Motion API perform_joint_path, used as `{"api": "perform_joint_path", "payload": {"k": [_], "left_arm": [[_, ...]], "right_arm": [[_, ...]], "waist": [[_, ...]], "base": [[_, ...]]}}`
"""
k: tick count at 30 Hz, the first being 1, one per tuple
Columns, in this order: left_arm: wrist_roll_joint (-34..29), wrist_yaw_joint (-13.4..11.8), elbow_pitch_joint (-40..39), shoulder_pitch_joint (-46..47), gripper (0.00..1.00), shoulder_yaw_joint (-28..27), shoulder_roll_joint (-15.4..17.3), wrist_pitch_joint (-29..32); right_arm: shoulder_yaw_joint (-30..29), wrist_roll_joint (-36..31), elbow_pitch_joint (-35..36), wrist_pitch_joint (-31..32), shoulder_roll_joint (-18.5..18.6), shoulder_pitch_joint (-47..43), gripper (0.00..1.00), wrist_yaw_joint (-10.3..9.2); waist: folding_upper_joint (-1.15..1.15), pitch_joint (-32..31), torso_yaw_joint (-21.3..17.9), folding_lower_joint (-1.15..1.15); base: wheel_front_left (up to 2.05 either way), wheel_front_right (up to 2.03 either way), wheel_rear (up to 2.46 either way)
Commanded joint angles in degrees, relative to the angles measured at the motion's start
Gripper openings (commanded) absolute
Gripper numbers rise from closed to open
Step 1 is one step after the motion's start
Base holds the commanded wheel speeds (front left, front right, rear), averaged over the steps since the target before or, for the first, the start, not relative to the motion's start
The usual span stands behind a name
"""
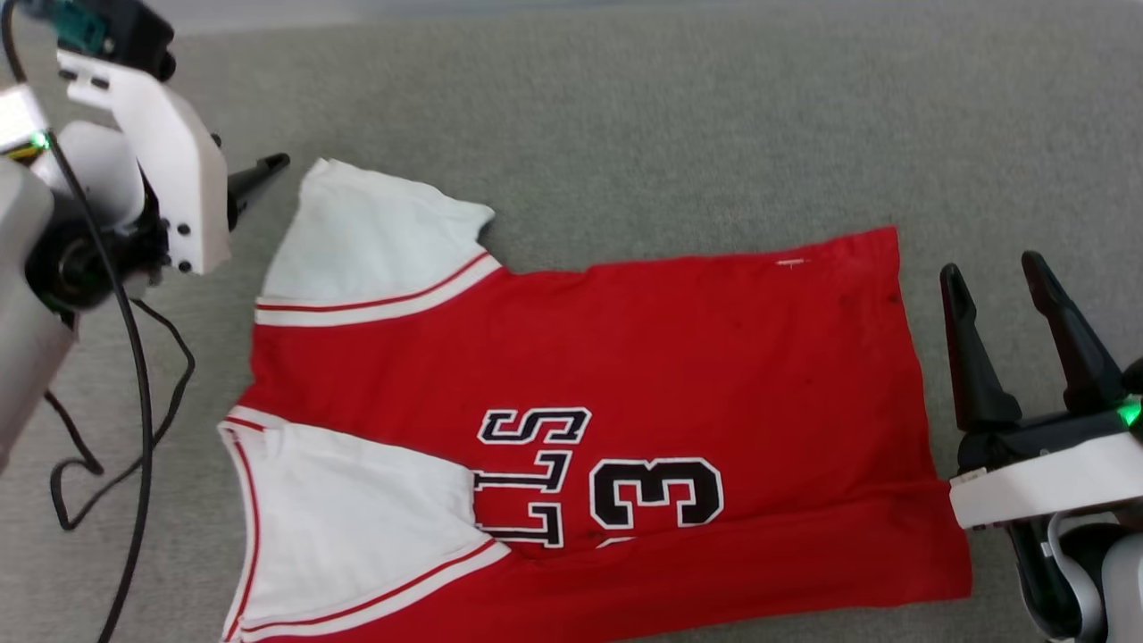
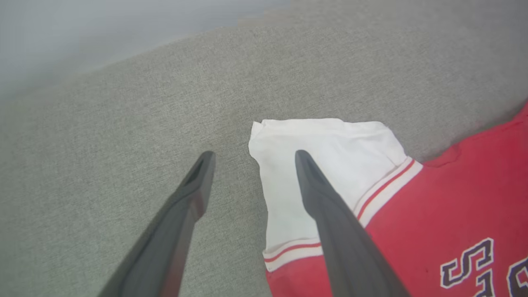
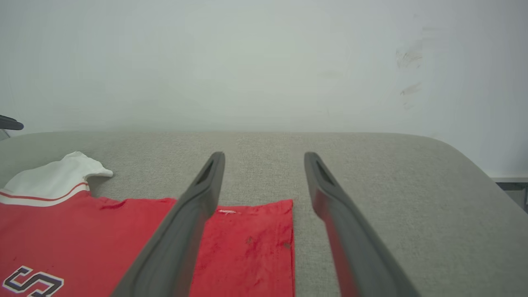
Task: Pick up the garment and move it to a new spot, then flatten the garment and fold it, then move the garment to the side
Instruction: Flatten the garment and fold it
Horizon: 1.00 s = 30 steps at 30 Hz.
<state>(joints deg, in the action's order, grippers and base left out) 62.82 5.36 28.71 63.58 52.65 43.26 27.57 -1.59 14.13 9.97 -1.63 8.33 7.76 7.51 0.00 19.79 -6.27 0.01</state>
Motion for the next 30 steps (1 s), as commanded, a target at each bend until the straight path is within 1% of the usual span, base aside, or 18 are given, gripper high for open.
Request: {"api": "perform_joint_path", "payload": {"k": [1,5,9,13,15,19,20,21,26,28,30], "left_arm": [[0.2,0.2,0.3,1.0,1.00,0.3,-0.3,1.1],[0.1,0.7,2.4,5.5,1.00,1.9,-1.3,8.1],[-1.4,1.1,4.8,8.4,1.00,3.9,-2.2,12.0],[-1.6,1.4,7.3,9.2,1.00,5.1,-3.2,13.6],[-1.5,1.6,8.3,8.5,1.00,6.0,-3.9,14.2],[-1.5,2.0,9.4,6.6,1.00,8.4,-4.1,15.8],[-1.4,2.0,9.5,6.2,0.29,8.8,-4.2,15.6],[-1.3,2.1,9.4,5.9,0.00,9.0,-4.3,15.1],[-2.4,2.1,8.0,6.7,0.00,9.8,-4.5,10.3],[-2.2,2.1,7.0,7.0,0.00,9.7,-4.7,7.7],[-2.3,2.1,6.2,7.1,0.00,9.9,-4.8,5.3]], "right_arm": [[0.1,-0.2,0.1,-0.5,-0.4,1.0,1.00,-0.05],[0.1,-0.5,-0.3,-1.0,-0.4,2.6,1.00,-0.05],[0.6,-0.5,-0.8,-1.3,-0.1,4.2,1.00,-0.05],[1.4,-0.5,-1.2,-1.7,-0.1,5.6,1.00,-0.05],[1.5,-0.6,-1.5,-1.8,0.0,5.9,1.00,-0.05],[1.3,-0.5,-1.9,-1.7,0.5,6.6,1.00,-0.05],[1.2,-0.5,-1.9,-1.6,0.6,6.7,1.00,-0.05],[1.2,-0.5,-1.9,-1.6,0.8,6.7,1.00,-0.05],[0.9,-0.4,-1.8,-0.7,3.1,7.8,1.00,-0.05],[0.8,-0.4,-1.7,0.7,4.8,8.4,1.00,-0.05],[1.3,0.5,-1.9,3.5,7.3,9.3,1.00,-0.05]], "waist": [[0.00,3.3,-1.9,-0.01],[0.00,6.2,-2.5,-0.01],[0.00,8.6,-3.0,-0.01],[0.00,10.3,-3.4,-0.01],[0.00,10.7,-3.4,-0.01],[0.00,10.7,-3.2,-0.01],[0.00,10.6,-3.1,-0.01],[0.00,10.3,-3.0,-0.01],[0.00,8.1,-1.9,-0.01],[0.00,6.9,-1.2,-0.01],[0.00,5.5,-0.5,-0.01]], "base": [[0.00,0.00,0.00],[0.00,0.00,0.00],[0.00,0.00,0.00],[0.00,0.00,0.00],[0.00,0.00,0.00],[0.00,0.00,0.00],[0.00,0.00,0.00],[0.00,0.00,0.00],[0.00,0.00,0.00],[0.00,0.00,0.00],[0.00,0.00,0.00]]}}
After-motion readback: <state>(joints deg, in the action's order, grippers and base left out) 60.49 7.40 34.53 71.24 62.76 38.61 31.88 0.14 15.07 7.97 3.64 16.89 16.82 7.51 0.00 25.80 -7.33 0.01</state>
